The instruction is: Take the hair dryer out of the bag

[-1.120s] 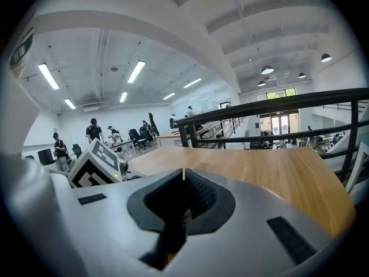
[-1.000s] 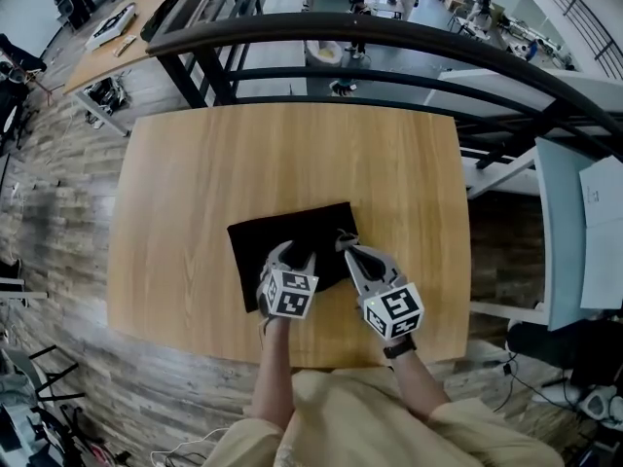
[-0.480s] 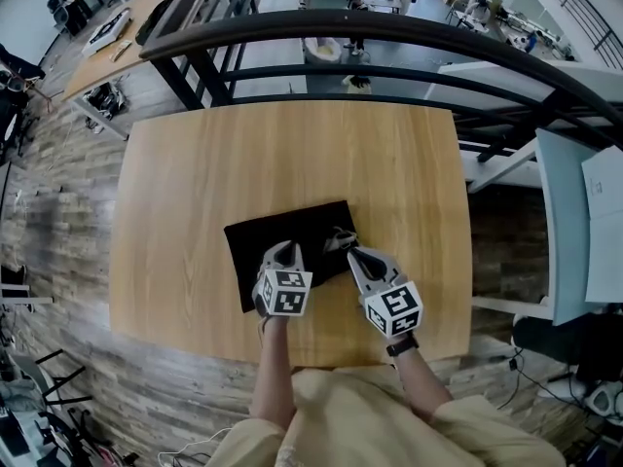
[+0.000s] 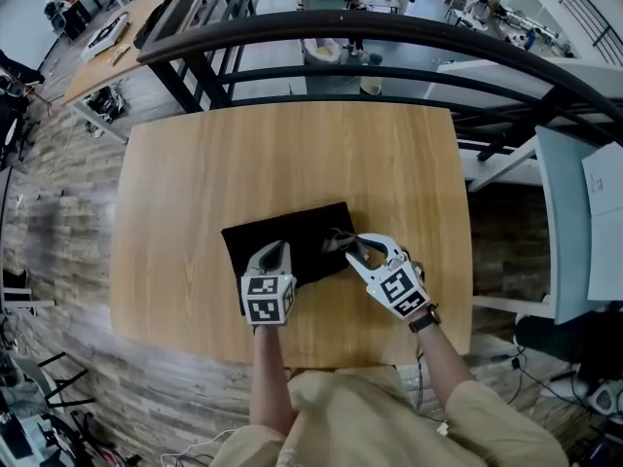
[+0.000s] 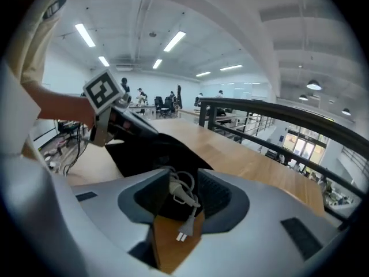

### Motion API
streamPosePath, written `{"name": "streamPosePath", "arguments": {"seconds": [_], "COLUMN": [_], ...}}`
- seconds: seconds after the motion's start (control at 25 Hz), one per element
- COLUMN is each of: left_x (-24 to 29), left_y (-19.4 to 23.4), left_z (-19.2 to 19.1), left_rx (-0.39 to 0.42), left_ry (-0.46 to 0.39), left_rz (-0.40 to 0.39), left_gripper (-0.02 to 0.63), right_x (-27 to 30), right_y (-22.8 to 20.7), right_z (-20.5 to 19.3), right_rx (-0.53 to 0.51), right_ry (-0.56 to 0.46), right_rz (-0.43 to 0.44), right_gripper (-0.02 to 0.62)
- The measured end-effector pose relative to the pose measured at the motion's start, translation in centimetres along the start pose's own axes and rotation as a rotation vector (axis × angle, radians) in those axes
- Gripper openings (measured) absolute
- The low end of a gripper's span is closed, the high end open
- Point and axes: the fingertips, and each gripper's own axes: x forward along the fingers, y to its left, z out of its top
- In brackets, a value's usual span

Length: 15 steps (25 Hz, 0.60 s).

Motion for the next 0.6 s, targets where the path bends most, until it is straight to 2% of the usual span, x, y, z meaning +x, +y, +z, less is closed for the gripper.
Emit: {"name": "streamPosePath", "arguments": {"seconds": [0.04, 0.08, 0.16, 0.44, 0.6], "left_x": [-0.2, -0.4, -0.6, -1.0, -1.2], "left_y": [0.1, 0.2, 0.1, -0.2, -0.1], "left_z": [0.2, 0.5, 0.9, 1.3, 1.4], "left_rx": [-0.008, -0.012, -0.011, -0.007, -0.048], "left_ry": [-0.009, -0.016, -0.027, -0.031, -0.041], "left_rz": [-0.001, -0.003, -0.006, -0.008, -0.008], "left_gripper": [0.017, 0.017, 0.017, 0.017, 0.017], "right_x": [0.6, 1.2, 2.2, 5.7, 7.5], "right_y": [0.0, 0.0, 0.1, 1.2, 2.0], "right_z": [-0.4, -0.8, -1.4, -1.9, -2.6], "right_rx": [-0.046, -0.093, -0.161, -0.301, -0.351], "right_ry": [0.031, 0.062, 0.106, 0.187, 0.24], "right_rz": [0.027, 0.054, 0.105, 0.264, 0.355], "right_gripper": [0.157, 0.176, 0.189, 0.217, 0.241]}}
